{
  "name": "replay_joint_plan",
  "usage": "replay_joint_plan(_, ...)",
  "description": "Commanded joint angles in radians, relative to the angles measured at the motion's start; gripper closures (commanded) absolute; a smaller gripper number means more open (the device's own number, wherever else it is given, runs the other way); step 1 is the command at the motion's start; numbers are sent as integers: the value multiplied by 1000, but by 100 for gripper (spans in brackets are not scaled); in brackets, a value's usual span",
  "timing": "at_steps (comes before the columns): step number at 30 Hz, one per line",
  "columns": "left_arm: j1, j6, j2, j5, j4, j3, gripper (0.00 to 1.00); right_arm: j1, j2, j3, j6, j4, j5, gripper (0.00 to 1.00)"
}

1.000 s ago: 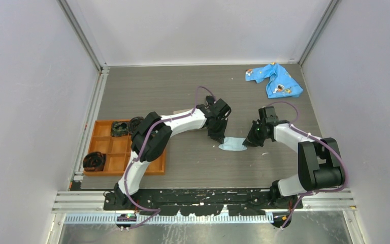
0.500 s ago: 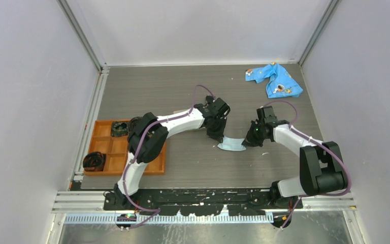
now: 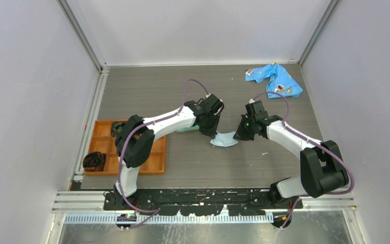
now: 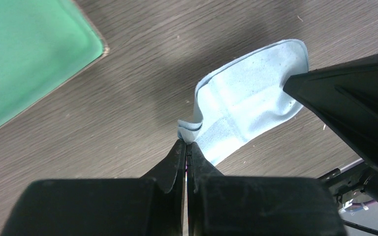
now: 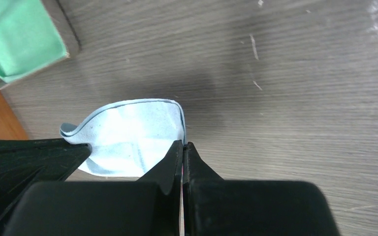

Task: Organize the sunglasses
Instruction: Pick up the glasses cleaning cloth from the center of the board, then place the glasses cleaning cloth in the sunglasses case.

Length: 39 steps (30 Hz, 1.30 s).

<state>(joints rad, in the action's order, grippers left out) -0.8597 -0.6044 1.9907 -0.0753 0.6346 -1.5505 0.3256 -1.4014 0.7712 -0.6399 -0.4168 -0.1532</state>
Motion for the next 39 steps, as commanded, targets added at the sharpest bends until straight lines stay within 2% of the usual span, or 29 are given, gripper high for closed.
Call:
replay_joint_plan(1,26,36,-109,62,44,23,100,40,-24,75,-35,41,47,100)
replay_joint_plan(9,85,62,-207,140,103,67,100,108,-122,187,-71,88,59,100)
replay_joint_plan(18,187,80,-281,157,73,167,100,180,-295,364,-84,127,101,100)
replay_joint_plan(28,247,93,-199,274,21,168,100,199,-468,525,-83,136,138,99)
replay_joint_plan(39,268,71,-141,340,0,166,100,222,-529,544,-101,169,150,100)
